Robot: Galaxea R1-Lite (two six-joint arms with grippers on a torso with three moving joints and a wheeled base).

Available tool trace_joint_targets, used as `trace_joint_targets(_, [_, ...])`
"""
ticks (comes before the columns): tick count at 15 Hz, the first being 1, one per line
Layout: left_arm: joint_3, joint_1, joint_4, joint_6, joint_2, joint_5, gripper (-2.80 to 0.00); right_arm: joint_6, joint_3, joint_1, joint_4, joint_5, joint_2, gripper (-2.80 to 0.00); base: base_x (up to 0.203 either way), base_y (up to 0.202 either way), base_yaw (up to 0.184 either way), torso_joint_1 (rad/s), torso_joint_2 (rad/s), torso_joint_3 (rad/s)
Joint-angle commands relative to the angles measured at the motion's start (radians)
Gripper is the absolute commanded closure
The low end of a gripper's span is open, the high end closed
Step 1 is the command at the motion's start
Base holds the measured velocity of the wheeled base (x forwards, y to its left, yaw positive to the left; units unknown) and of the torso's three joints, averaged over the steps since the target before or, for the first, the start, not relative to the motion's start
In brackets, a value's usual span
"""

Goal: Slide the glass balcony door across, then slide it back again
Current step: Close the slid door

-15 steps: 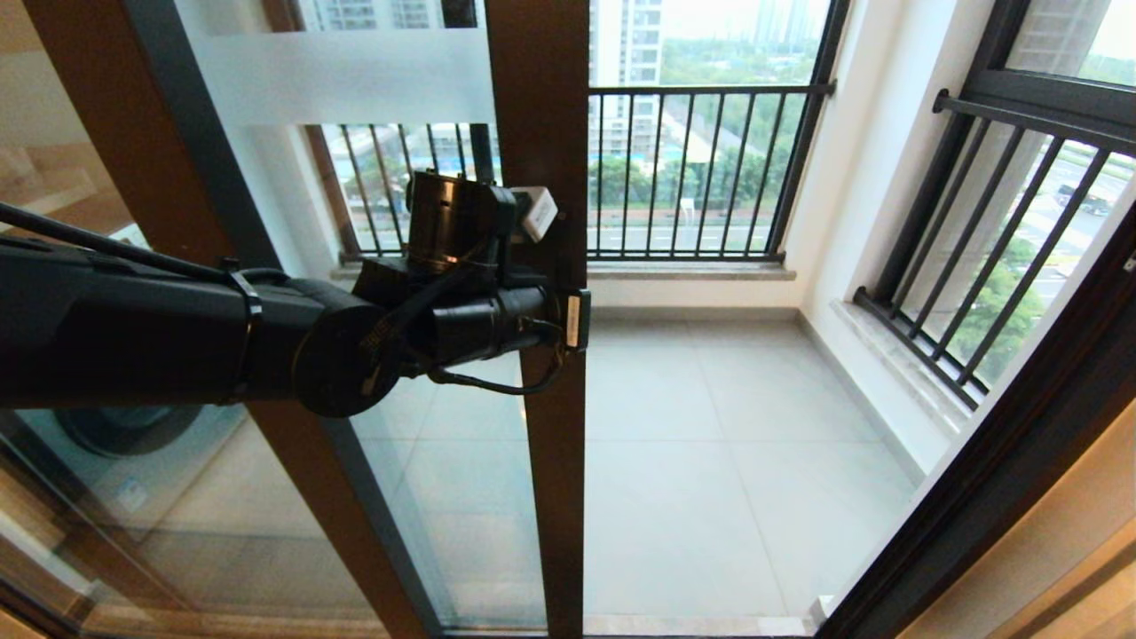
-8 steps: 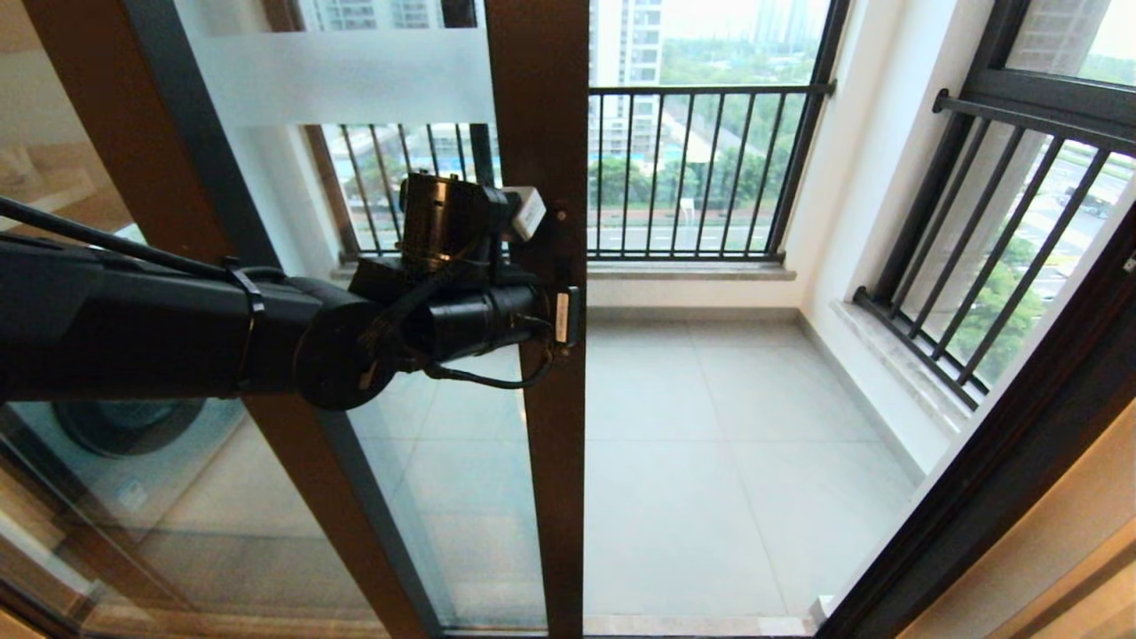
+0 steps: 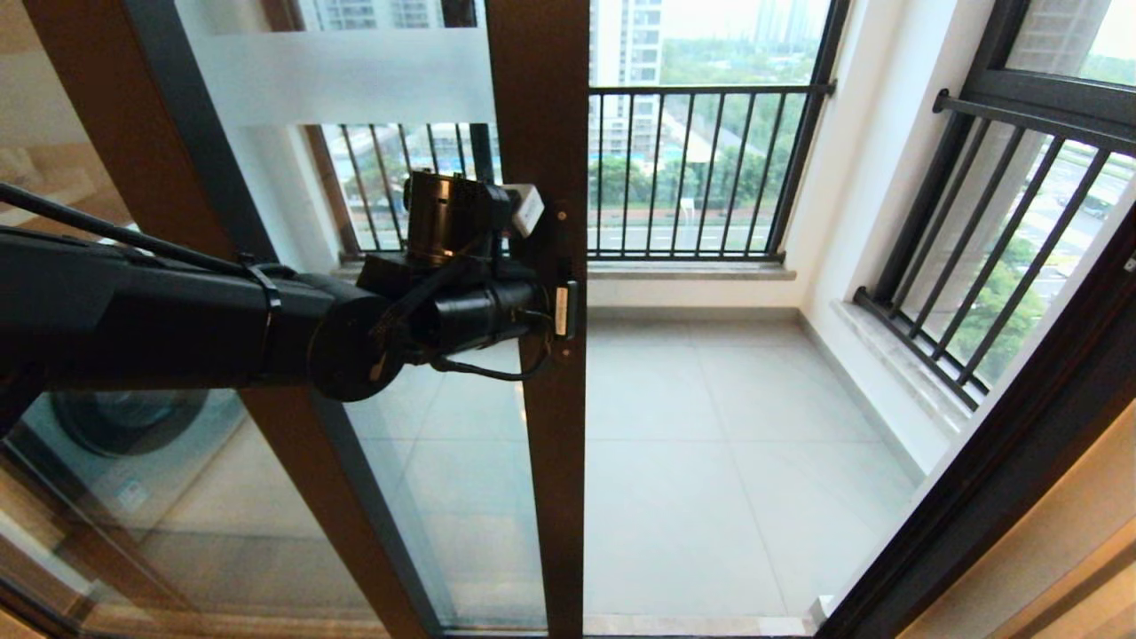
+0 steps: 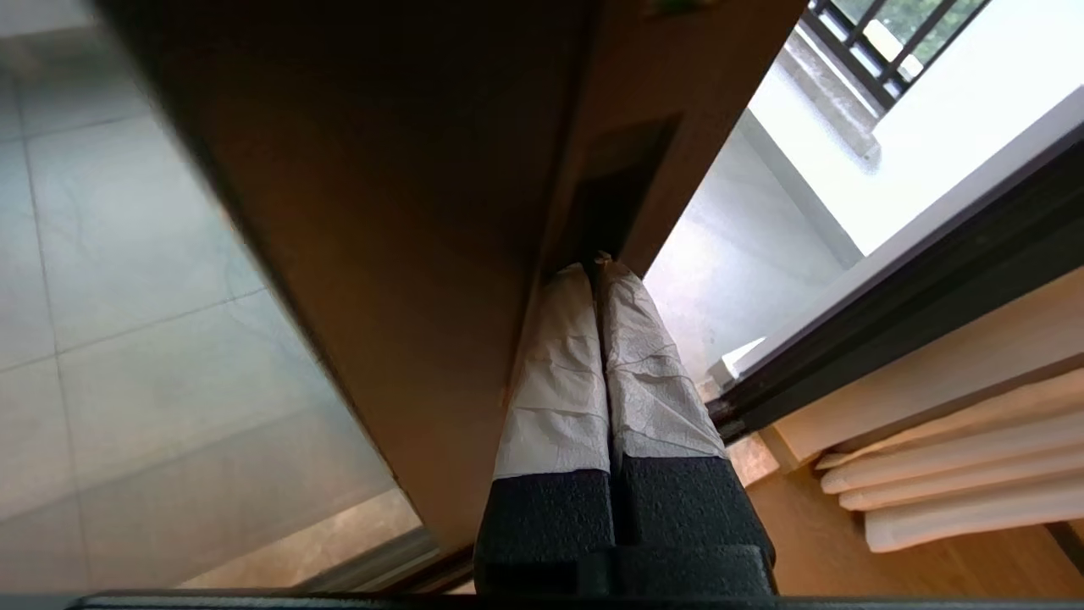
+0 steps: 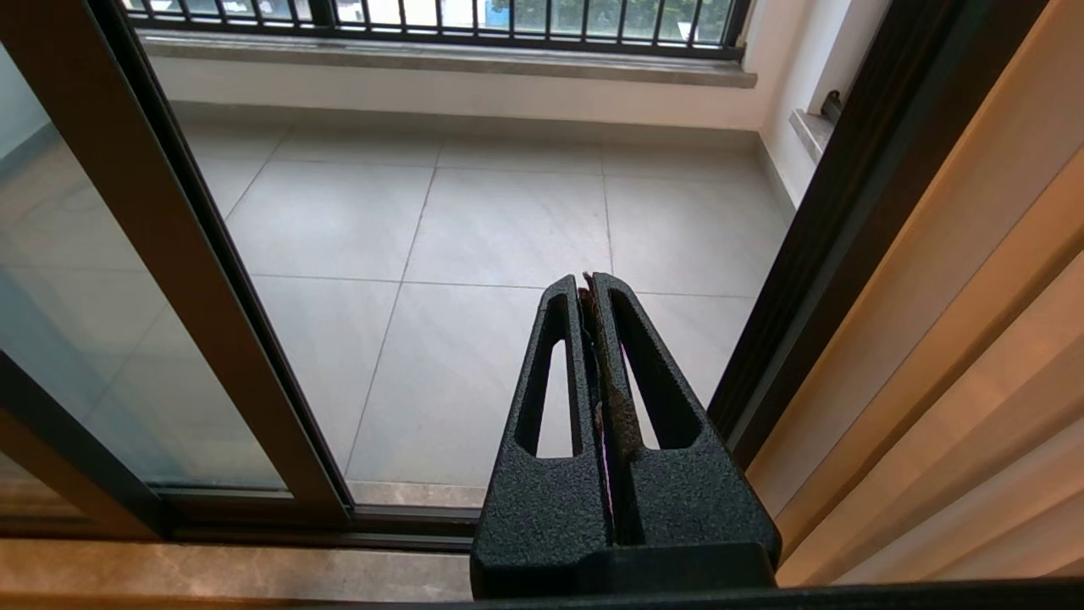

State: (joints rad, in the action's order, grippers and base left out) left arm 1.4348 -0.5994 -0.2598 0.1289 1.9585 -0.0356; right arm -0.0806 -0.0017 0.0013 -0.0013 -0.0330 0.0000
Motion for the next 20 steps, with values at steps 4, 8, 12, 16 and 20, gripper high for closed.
trace_joint_targets(4, [0.029, -0.007, -0.003, 0.001, 0.023, -0.001, 0.00, -0.001, 0.000, 0.000, 0.000, -0.001, 0.002, 0.00, 0.000, 0.000, 0.000, 0.000, 0.00, 0.000])
trace_joint_targets(8, [0.041, -0.018, -0.003, 0.001, 0.034, -0.003, 0.00, -0.001, 0.000, 0.000, 0.000, -0.001, 0.002, 0.00, 0.000, 0.000, 0.000, 0.000, 0.00, 0.000])
trace_joint_targets(12, [0.044, -0.027, -0.003, 0.001, 0.036, 0.000, 0.00, -0.001, 0.000, 0.000, 0.000, -0.001, 0.002, 0.00, 0.000, 0.000, 0.000, 0.000, 0.00, 0.000])
trace_joint_targets(16, [0.067, -0.048, -0.003, 0.001, 0.051, -0.003, 0.00, -0.001, 0.000, 0.000, 0.000, -0.001, 0.002, 0.00, 0.000, 0.000, 0.000, 0.000, 0.00, 0.000])
trace_joint_targets(20, [0.070, -0.065, -0.003, 0.001, 0.059, -0.004, 0.00, -0.001, 0.000, 0.000, 0.000, -0.001, 0.002, 0.00, 0.000, 0.000, 0.000, 0.000, 0.00, 0.000])
